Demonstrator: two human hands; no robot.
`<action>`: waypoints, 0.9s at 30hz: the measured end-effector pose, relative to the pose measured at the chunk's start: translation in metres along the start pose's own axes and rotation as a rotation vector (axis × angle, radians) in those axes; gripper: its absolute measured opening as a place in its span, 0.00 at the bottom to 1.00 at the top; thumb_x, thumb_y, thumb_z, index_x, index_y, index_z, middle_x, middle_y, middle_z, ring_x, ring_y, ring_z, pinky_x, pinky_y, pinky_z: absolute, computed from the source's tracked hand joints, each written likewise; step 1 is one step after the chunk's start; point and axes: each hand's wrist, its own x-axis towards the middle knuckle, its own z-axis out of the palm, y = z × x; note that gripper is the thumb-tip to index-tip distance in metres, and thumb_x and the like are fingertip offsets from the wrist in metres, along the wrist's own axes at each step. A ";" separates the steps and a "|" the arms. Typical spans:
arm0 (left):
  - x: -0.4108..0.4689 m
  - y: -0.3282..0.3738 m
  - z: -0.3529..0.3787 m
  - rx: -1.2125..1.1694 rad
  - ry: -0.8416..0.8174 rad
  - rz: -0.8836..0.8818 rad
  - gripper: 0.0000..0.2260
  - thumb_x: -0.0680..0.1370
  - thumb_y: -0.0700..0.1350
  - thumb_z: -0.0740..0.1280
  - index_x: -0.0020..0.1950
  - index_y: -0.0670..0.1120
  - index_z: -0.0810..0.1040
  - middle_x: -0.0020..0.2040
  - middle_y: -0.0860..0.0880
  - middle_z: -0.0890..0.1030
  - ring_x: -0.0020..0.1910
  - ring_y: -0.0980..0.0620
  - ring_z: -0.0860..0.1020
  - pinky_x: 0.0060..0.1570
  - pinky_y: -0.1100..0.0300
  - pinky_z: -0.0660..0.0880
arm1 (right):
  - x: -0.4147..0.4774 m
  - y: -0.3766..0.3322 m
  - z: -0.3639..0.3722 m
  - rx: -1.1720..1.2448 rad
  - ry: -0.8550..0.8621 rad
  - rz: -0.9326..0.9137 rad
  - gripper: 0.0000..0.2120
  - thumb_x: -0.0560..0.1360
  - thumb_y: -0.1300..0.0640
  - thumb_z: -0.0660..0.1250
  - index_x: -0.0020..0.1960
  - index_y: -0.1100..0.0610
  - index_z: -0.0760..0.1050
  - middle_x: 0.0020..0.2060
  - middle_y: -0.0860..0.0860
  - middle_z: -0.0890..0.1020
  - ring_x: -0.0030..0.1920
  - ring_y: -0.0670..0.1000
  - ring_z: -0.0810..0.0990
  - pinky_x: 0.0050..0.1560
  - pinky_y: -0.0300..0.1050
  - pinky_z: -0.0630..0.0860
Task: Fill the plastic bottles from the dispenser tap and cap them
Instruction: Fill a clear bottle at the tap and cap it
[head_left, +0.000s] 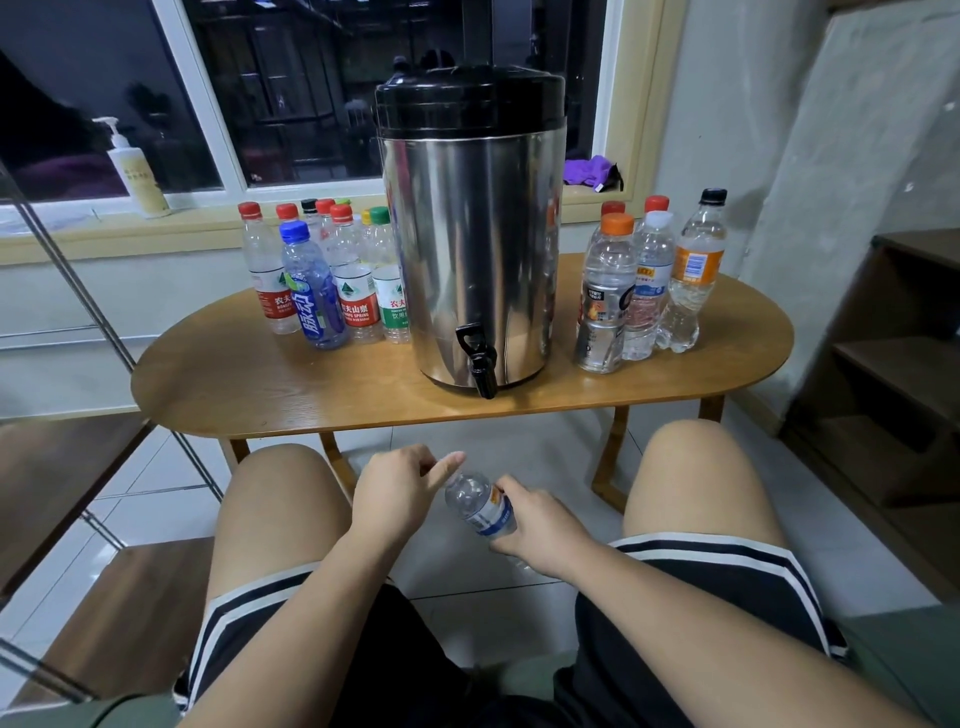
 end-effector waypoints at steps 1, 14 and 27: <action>0.000 -0.001 0.001 -0.020 -0.008 -0.004 0.28 0.78 0.74 0.65 0.38 0.50 0.81 0.31 0.53 0.82 0.34 0.53 0.81 0.39 0.50 0.81 | 0.000 0.000 0.000 -0.007 0.001 -0.001 0.23 0.70 0.45 0.79 0.56 0.45 0.67 0.49 0.50 0.83 0.48 0.55 0.82 0.49 0.54 0.82; -0.001 0.000 -0.009 -0.123 -0.132 0.162 0.08 0.84 0.53 0.72 0.61 0.54 0.88 0.53 0.58 0.86 0.50 0.60 0.82 0.55 0.54 0.81 | 0.000 0.001 0.000 -0.034 0.020 0.011 0.23 0.71 0.46 0.79 0.58 0.44 0.68 0.49 0.47 0.83 0.46 0.53 0.83 0.43 0.49 0.81; 0.001 -0.006 -0.014 -0.258 -0.201 0.030 0.10 0.80 0.55 0.77 0.55 0.51 0.90 0.45 0.58 0.88 0.47 0.63 0.84 0.54 0.53 0.83 | -0.003 0.001 -0.003 -0.073 0.035 -0.006 0.24 0.72 0.47 0.80 0.59 0.44 0.69 0.52 0.47 0.83 0.46 0.53 0.83 0.45 0.50 0.81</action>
